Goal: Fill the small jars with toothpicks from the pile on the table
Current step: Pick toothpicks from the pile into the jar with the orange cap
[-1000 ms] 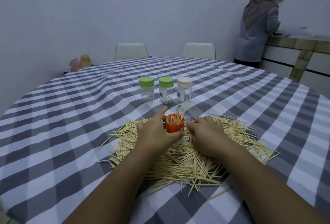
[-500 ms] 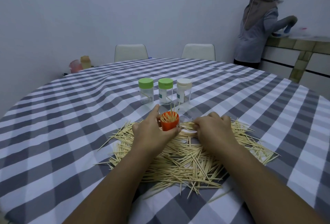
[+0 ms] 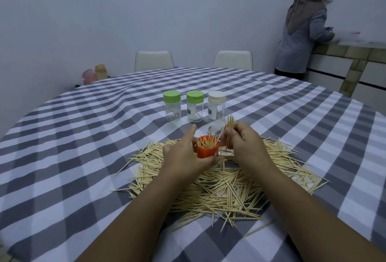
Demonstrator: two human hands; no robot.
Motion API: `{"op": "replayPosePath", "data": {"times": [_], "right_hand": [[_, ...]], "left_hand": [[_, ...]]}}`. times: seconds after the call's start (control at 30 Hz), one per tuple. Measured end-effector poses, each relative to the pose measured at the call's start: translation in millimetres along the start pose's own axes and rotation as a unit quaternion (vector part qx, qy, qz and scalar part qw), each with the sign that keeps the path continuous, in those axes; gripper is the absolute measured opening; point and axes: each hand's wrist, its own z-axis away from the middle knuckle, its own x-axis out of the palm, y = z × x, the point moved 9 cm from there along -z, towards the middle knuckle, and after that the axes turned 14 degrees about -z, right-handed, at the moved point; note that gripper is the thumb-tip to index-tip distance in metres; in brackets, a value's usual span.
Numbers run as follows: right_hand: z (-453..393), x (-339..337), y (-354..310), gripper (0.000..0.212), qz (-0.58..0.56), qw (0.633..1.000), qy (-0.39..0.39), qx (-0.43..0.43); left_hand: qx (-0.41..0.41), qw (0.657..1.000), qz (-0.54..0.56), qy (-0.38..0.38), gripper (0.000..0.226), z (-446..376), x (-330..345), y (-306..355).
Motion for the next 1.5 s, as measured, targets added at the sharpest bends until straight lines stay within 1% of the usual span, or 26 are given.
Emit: {"op": "replayPosePath", "data": {"times": [0.1, 0.23, 0.33, 0.63, 0.73, 0.87, 1.03, 1.1, 1.17, 1.27, 1.3, 1.37, 1.43, 1.5], "right_hand": [[-0.1, -1.2, 0.6, 0.018, -0.089, 0.996, 0.018, 0.003], [1.0, -5.9, -6.7, 0.019, -0.185, 0.981, 0.042, -0.024], [1.8, -4.7, -8.5, 0.02, -0.227, 0.973, 0.041, -0.029], [5.5, -5.3, -12.6, 0.018, -0.203, 0.975, 0.056, -0.077], [5.7, 1.0, -7.2, 0.022, -0.166, 0.984, 0.036, -0.048], [5.8, 13.6, 2.8, 0.017, -0.157, 0.987, -0.008, 0.018], [10.0, 21.8, 5.3, 0.018, -0.166, 0.985, -0.032, 0.04], [10.7, 22.5, 5.2, 0.024, -0.172, 0.983, -0.037, 0.042], [11.4, 24.6, 3.4, 0.038, -0.17, 0.984, -0.051, 0.029], [16.3, 34.3, -1.5, 0.054, -0.132, 0.985, -0.106, -0.008], [18.6, 38.4, -2.8, 0.058, -0.101, 0.987, -0.125, -0.021], [21.0, 43.9, -4.5, 0.064, -0.001, 0.988, -0.145, -0.058], [19.9, 46.0, -6.2, 0.06, 0.1, 0.98, -0.136, -0.105], [17.8, 45.0, -9.1, 0.047, 0.139, 0.974, -0.11, -0.14]], "left_hand": [[0.009, 1.0, -0.013, -0.008, 0.102, 2.1, 1.2, 4.6], [0.014, 1.0, -0.015, -0.012, 0.102, 3.5, 2.2, 6.6], [0.015, 1.0, -0.019, -0.015, 0.1, 4.0, 2.3, 8.2], [0.021, 0.999, -0.019, -0.016, 0.1, 5.2, 3.0, 10.7], [0.021, 1.0, -0.019, -0.012, 0.099, 5.1, 3.4, 9.5], [0.027, 0.999, -0.021, 0.002, 0.099, 3.3, 1.5, 8.9], [0.029, 0.999, -0.019, 0.01, 0.1, 2.2, -0.4, 8.8], [0.029, 0.999, -0.017, 0.011, 0.1, 3.0, -1.1, 9.2], [0.031, 0.999, -0.016, 0.007, 0.099, 3.3, -1.0, 9.9], [0.03, 0.999, -0.009, 0.003, 0.094, 3.0, 0.1, 9.5], [0.032, 0.999, -0.007, 0.002, 0.092, 3.4, -0.5, 10.4], [0.033, 0.999, -0.008, -0.01, 0.089, 4.2, -1.2, 13.4], [0.03, 0.999, 0.006, -0.022, 0.089, 5.0, -1.1, 14.1], [0.041, 0.999, 0.016, -0.017, 0.095, 4.9, -1.9, 14.7]]}}
